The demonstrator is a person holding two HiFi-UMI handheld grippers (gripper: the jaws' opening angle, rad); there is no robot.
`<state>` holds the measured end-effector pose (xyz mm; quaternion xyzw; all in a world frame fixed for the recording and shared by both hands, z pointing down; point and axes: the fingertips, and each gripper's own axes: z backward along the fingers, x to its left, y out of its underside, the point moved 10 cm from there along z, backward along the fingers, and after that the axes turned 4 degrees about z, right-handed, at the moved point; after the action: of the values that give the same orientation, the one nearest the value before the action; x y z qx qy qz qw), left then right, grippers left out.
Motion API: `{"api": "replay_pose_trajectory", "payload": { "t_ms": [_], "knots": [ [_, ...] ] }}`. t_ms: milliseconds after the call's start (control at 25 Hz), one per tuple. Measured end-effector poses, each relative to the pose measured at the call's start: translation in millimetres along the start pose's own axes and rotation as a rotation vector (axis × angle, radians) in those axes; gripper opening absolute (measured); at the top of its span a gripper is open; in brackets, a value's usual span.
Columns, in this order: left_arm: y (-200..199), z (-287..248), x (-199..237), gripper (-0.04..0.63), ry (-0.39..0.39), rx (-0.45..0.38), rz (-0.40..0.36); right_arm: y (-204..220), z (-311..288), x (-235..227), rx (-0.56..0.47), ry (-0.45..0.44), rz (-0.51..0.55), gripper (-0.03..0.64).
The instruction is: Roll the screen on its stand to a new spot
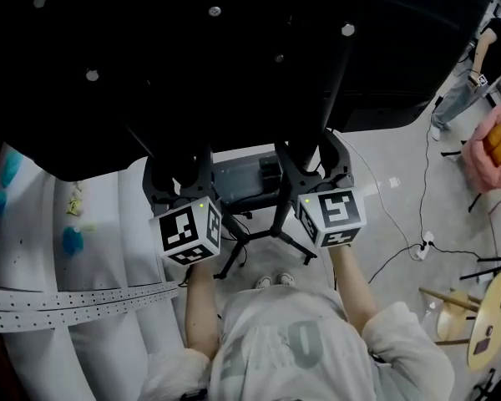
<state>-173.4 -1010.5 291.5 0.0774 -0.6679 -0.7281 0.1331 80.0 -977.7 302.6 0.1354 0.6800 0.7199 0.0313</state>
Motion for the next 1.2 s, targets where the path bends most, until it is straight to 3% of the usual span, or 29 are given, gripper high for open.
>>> {"api": "replay_pose_trajectory", "payload": {
  "t_ms": [320,960,1200],
  "knots": [
    [8.9,-10.0,-2.4,0.327,0.044,0.031,-0.007,14.2,-12.2,4.3,0.056,-0.008,0.012,0.265],
    [14.1,-18.6,-3.5,0.281,-0.011,0.049,-0.042,31.8,-32.6,6.6,0.082,-0.024,0.003,0.265],
    [13.8,-18.2,-1.8,0.27,-0.018,0.045,-0.039,31.2,-33.4,8.3,0.071,0.005,-0.013,0.232]
  ]
}}
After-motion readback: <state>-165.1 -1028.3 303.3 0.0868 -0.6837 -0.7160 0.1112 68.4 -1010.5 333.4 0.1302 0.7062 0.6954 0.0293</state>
